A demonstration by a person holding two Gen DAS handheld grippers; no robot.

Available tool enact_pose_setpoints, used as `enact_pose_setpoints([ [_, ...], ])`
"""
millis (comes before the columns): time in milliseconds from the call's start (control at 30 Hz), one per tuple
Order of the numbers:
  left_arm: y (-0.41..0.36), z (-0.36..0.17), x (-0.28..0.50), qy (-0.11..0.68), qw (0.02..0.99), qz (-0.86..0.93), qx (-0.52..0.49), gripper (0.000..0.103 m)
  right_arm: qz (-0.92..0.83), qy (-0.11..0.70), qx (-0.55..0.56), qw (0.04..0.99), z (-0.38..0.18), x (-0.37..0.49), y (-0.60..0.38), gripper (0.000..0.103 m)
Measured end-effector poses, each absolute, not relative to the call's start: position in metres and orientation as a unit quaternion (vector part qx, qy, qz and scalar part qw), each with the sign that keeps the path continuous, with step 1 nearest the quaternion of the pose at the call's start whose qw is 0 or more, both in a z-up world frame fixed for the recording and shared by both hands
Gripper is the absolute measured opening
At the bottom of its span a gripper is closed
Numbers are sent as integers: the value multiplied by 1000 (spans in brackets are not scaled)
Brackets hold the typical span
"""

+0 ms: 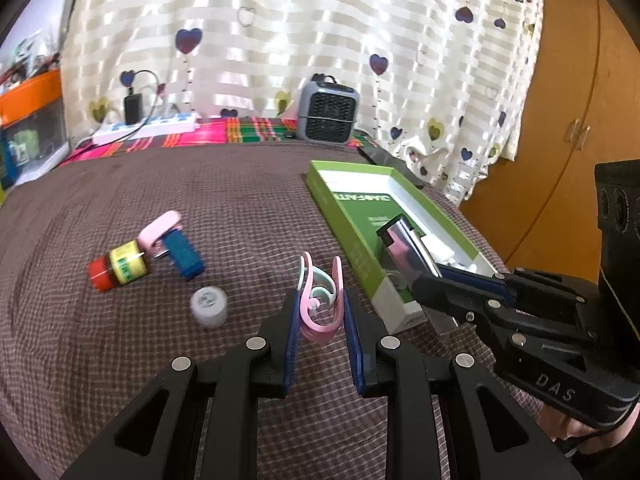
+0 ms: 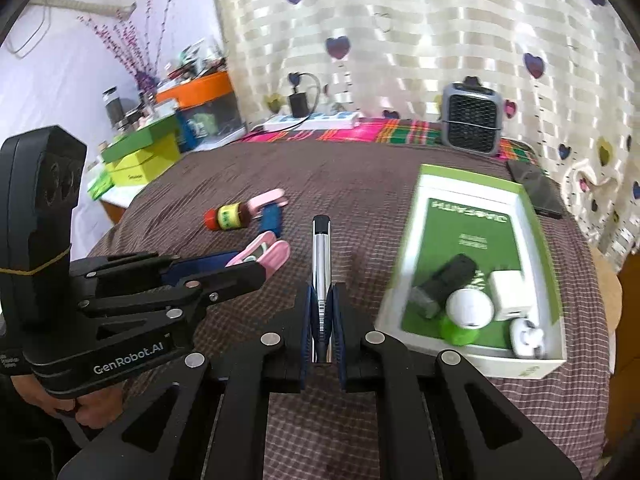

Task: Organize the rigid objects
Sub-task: 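Carry the pink clip and silver pen over the green box with both tools, then lower the pink clip and silver pen into the box and open both tools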

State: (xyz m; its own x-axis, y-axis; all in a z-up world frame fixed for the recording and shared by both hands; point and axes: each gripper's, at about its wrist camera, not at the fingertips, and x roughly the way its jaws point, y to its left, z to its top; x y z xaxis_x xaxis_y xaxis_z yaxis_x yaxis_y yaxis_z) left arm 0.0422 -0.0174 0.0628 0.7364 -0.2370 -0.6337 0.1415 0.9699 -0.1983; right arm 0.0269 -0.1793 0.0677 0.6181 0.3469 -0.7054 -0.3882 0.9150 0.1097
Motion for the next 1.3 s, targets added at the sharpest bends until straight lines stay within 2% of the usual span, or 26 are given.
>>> enact_pose_setpoints([
  [833,-71,63,79,352,920,-158,-65,20,106,388,35,915,63,55,-267,11],
  [1300,-93,45,97,378,905,-185,-63,20,104,426,42,898,35,70,-278,11],
])
